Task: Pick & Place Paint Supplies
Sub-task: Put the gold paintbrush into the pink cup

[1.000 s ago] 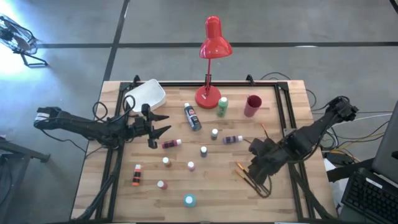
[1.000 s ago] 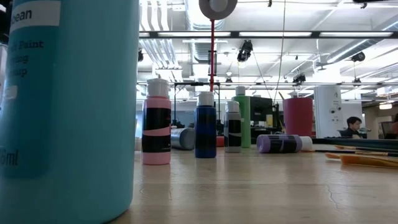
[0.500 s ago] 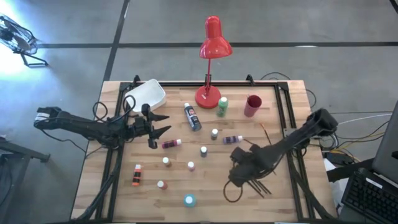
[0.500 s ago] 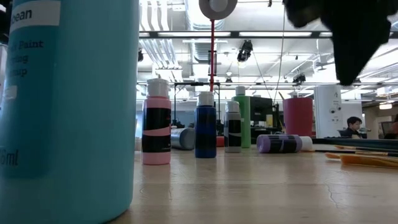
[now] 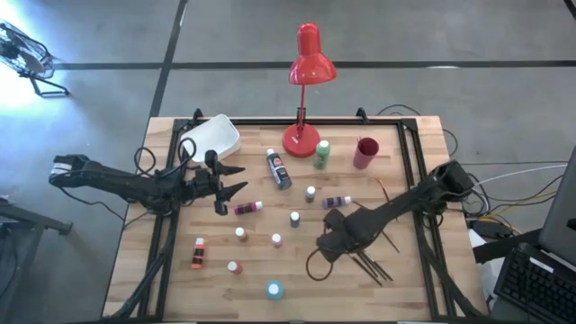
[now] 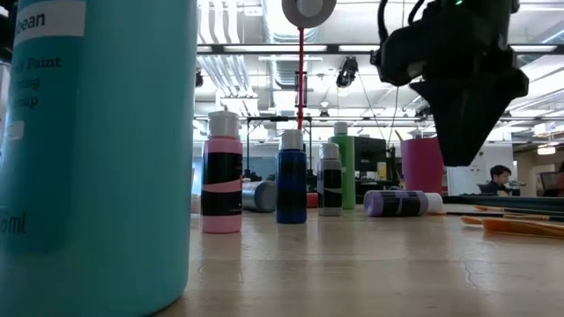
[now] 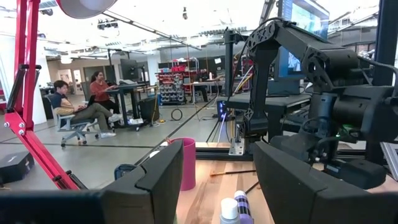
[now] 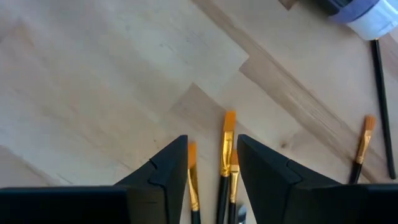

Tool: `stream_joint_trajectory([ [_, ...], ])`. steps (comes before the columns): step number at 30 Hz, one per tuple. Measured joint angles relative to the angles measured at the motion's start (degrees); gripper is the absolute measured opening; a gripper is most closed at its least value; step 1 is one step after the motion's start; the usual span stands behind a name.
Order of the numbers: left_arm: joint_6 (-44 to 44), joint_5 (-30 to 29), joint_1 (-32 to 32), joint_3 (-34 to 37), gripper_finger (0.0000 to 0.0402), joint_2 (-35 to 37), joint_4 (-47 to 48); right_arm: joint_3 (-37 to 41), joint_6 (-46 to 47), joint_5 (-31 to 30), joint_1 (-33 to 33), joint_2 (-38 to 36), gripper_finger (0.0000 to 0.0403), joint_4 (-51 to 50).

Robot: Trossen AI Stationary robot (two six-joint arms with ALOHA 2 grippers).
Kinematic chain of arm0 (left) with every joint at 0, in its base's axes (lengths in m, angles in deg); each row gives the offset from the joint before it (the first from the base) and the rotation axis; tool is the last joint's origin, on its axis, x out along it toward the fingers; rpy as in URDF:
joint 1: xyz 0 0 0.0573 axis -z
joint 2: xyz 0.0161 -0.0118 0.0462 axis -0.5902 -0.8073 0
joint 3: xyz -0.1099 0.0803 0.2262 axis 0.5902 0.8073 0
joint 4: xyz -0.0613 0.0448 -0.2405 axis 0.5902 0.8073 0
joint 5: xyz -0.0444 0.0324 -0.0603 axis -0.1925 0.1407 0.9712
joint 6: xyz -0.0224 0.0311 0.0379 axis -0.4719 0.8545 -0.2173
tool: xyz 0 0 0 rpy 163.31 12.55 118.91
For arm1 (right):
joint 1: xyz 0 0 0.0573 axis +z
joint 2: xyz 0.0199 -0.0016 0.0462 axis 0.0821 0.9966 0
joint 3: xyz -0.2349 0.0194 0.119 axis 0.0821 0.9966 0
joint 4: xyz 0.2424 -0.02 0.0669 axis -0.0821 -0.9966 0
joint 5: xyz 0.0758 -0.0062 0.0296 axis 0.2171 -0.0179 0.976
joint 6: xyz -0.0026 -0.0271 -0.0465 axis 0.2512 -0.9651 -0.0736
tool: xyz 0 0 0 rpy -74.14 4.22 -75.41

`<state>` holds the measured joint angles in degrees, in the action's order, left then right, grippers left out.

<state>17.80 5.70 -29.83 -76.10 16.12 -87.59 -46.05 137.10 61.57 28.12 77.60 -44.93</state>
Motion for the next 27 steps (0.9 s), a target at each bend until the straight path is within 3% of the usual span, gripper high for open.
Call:
stream_joint_trajectory([
  [12, 0.0, 0.0, 0.0, 0.0, 0.0202, 0.0, 0.1, 0.0, -1.3, 1.4, -1.5, 3.4, 0.0177, -0.2],
  [27, 0.2, 0.0, 0.0, 0.0, 0.0202, 0.0, 0.2, 1.4, -3.1, 3.2, -1.5, 9.1, 0.0126, 0.0],
])
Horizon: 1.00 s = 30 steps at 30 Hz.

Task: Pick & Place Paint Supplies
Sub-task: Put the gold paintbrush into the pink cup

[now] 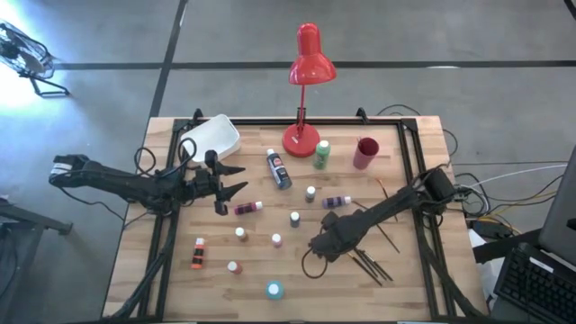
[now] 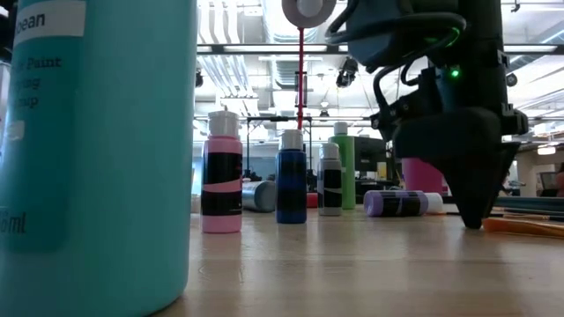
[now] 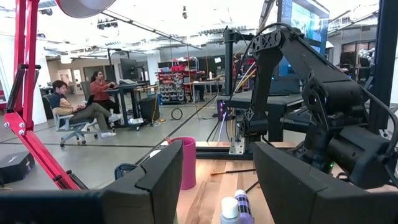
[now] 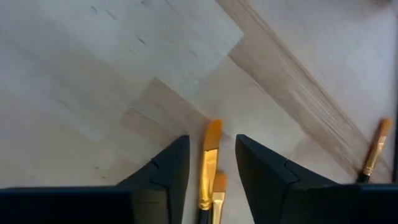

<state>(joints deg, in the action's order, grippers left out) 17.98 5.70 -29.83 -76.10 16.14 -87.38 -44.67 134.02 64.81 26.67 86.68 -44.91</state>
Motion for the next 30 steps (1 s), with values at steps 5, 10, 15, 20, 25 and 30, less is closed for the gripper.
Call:
stream_joint_trajectory([
  [5, 0.0, 0.0, 0.0, 0.0, 0.0202, 0.0, 0.0, -0.2, -0.4, -0.3, 0.0, 1.3, 0.0108, 0.0],
  [10, 0.0, 0.0, 0.0, 0.0, 0.0202, 0.0, 0.0, -0.2, -0.6, -0.5, 0.0, 1.1, 0.0075, 0.4],
  [15, 0.0, 0.0, 0.0, 0.0, 0.0202, 0.0, 0.0, -0.1, -0.5, -0.4, -0.1, 0.9, 0.0023, 0.7],
  [20, 0.0, 0.0, 0.0, 0.0, 0.0202, 0.0, 0.0, 0.1, -0.6, -0.6, -0.1, -0.3, 0.0012, -1.0],
  [25, 0.0, 0.0, 0.0, 0.0, 0.0202, 0.0, 0.0, -0.6, 0.3, -1.2, -0.1, -5.4, 0.001, -5.7],
  [30, 0.0, 0.0, 0.0, 0.0, 0.0202, 0.0, 0.0, -0.7, 2.8, -5.6, 1.0, -13.2, 0.0009, -7.1],
])
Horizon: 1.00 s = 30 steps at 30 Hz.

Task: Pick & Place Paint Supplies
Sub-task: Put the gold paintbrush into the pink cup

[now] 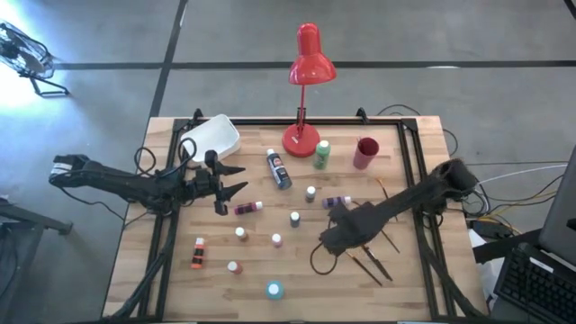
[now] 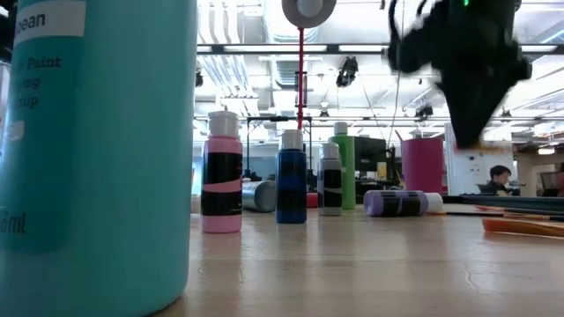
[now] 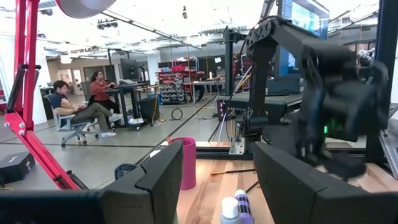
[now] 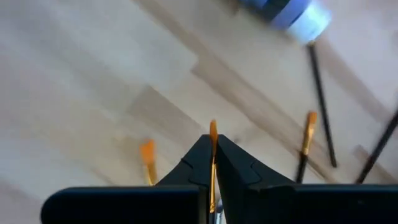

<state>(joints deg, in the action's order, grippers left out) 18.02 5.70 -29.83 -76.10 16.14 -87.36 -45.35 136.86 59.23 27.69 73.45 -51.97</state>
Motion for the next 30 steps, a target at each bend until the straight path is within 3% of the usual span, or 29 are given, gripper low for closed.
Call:
stream_joint_trajectory([
  [8, 0.0, -0.2, 0.0, 0.0, 0.0202, 0.0, 0.0, 0.0, 3.0, -18.2, 3.2, -14.6, 0.0009, -0.9],
  [16, 0.0, -0.2, 0.0, 0.0, 0.0202, 0.0, 0.0, 0.4, -3.6, -38.2, 3.0, -25.0, 0.0008, -1.1],
  [23, 0.9, -0.4, 0.0, 0.0, 0.0202, 0.0, -0.1, 0.4, -9.8, -47.7, 2.4, -32.3, 0.0008, -0.5],
  [30, 0.9, -1.0, 0.0, 0.0, 0.0202, 0.0, -0.1, 0.4, -15.9, -51.9, 0.6, -36.5, 0.0008, 0.4],
])
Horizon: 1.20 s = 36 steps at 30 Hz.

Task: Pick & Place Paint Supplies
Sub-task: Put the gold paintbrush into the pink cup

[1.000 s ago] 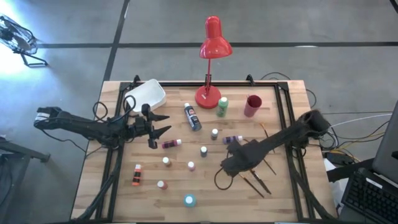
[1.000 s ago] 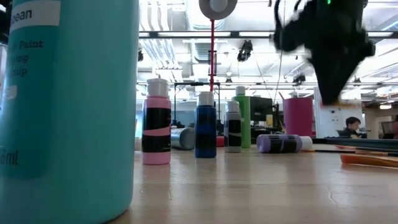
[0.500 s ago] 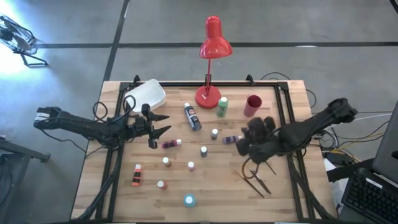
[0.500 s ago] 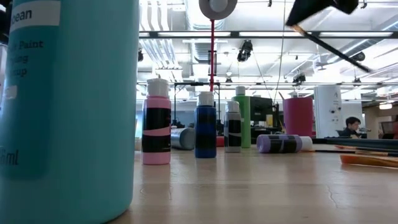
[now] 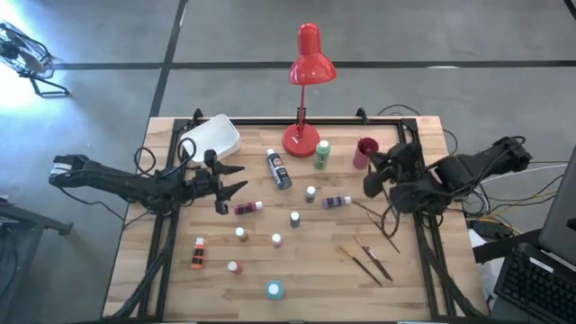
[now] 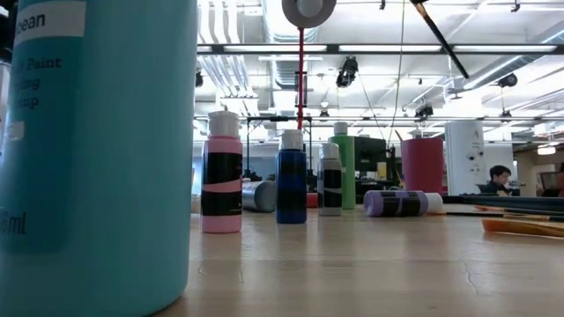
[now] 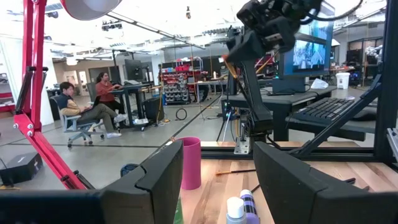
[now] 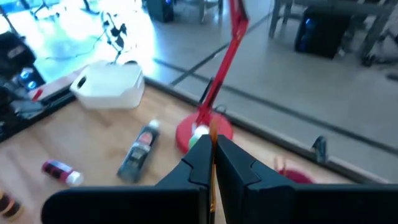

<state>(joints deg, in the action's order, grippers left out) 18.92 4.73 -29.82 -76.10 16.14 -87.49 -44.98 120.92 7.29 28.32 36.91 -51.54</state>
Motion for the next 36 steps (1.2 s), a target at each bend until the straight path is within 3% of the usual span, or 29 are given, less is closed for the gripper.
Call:
stream_joint_trajectory([
  [11, 0.9, 0.0, 0.0, 0.0, 0.0202, 0.0, 0.0, -0.1, -15.6, -15.3, -0.4, -5.2, 0.0008, 8.2],
  [19, 1.2, -0.1, 0.0, 0.0, 0.0202, 0.0, -0.4, -1.4, -19.7, -19.7, -0.4, -7.2, 0.0008, 8.5],
  [36, 4.2, -0.2, -0.3, 0.0, 0.0202, 0.0, -3.0, 1.7, -21.4, -16.4, -6.8, -1.7, 0.0008, 8.1],
])
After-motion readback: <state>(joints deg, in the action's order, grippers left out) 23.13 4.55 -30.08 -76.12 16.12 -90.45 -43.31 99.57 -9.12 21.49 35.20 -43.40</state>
